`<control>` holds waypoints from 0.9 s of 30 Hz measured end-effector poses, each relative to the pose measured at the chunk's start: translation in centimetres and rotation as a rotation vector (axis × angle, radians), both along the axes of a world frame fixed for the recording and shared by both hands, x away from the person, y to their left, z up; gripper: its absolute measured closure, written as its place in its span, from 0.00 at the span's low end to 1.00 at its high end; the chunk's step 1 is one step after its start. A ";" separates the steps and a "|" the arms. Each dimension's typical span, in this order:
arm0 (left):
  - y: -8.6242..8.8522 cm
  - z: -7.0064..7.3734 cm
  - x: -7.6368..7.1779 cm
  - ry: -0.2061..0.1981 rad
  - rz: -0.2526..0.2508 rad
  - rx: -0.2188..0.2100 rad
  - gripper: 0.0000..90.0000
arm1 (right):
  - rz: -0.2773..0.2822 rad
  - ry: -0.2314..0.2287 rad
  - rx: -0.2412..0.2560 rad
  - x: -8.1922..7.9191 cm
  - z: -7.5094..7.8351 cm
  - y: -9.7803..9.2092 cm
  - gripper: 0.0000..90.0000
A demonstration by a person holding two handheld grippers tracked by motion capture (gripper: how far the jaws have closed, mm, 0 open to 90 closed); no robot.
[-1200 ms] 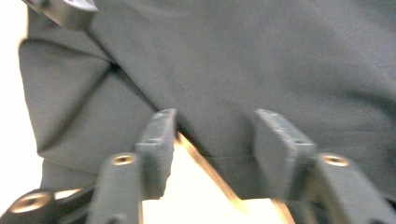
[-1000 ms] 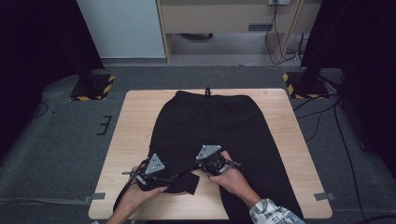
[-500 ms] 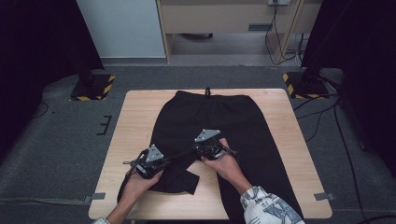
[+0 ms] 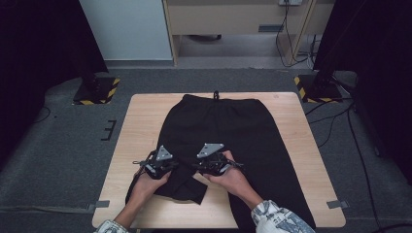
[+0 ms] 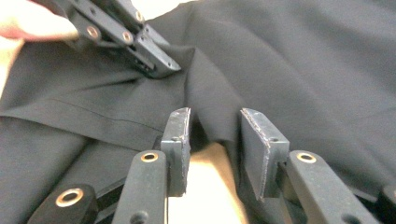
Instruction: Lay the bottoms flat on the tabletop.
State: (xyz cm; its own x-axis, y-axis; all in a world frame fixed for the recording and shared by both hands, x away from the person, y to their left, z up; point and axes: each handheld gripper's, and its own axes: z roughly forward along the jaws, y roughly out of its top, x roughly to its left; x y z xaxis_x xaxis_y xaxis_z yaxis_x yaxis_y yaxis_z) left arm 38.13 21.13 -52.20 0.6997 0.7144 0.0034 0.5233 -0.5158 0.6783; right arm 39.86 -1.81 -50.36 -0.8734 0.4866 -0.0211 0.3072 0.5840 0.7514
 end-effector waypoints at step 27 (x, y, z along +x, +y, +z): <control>5.5 3.3 -4.2 -0.148 0.135 -0.119 0.55 | 0.036 0.020 -0.061 -1.9 -0.5 -2.9 0.97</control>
